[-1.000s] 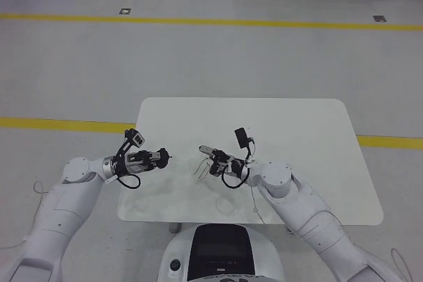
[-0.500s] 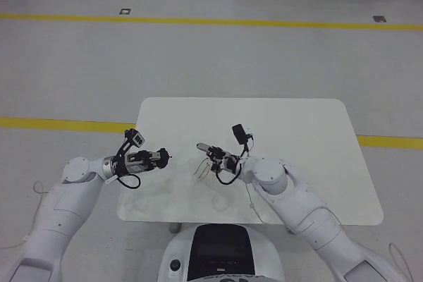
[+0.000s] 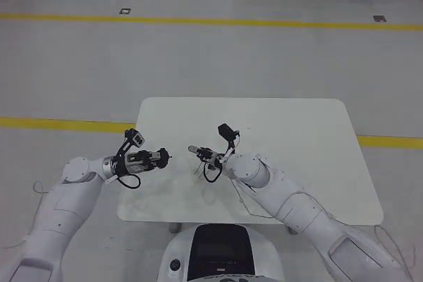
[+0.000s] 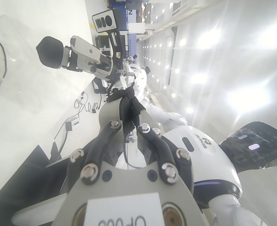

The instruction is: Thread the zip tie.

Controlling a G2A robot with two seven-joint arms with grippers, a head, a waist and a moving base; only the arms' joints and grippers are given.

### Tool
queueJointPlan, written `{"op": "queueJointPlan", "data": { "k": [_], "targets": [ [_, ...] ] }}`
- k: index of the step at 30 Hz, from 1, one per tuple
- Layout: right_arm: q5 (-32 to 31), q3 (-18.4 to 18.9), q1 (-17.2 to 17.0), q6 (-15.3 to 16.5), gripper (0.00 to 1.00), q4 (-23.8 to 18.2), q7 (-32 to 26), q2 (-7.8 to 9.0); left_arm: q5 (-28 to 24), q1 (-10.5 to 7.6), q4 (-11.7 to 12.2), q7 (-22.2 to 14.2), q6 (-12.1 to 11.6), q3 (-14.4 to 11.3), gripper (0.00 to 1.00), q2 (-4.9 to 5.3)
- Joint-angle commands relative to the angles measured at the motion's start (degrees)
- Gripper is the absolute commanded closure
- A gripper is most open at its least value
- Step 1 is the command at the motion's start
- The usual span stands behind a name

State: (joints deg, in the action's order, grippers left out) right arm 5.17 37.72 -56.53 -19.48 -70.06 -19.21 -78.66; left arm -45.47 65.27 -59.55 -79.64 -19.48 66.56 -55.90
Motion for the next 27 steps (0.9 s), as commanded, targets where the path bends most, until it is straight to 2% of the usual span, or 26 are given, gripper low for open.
{"op": "queueJointPlan", "data": {
  "k": [1,5,10,15,23,27],
  "targets": [
    [0.0,0.1,0.0,0.0,0.00,0.0,0.0,0.02,0.0,0.00,0.0,0.0,0.0,0.0,1.00,0.00],
    [0.0,0.0,-0.1,0.2,0.00,-0.1,-0.1,0.01,0.0,0.00,0.0,0.0,0.0,0.0,1.00,0.00],
    [-3.3,-0.2,-0.1,0.0,0.00,-1.9,-0.8,-0.03,0.0,0.00,0.0,0.0,0.0,0.0,1.00,0.00],
    [-6.6,-0.4,1.4,0.0,0.00,-2.2,-2.1,-0.32,0.0,0.00,0.0,0.0,0.0,0.0,1.00,0.00],
    [-15.4,-0.1,4.8,0.0,0.00,1.2,-5.8,-1.37,0.0,0.00,0.0,0.0,0.0,0.0,1.00,0.00],
    [-20.7,1.1,5.4,0.0,0.00,1.3,-9.1,-1.95,0.0,0.00,0.0,0.0,0.0,0.0,1.00,0.00]
  ]
}}
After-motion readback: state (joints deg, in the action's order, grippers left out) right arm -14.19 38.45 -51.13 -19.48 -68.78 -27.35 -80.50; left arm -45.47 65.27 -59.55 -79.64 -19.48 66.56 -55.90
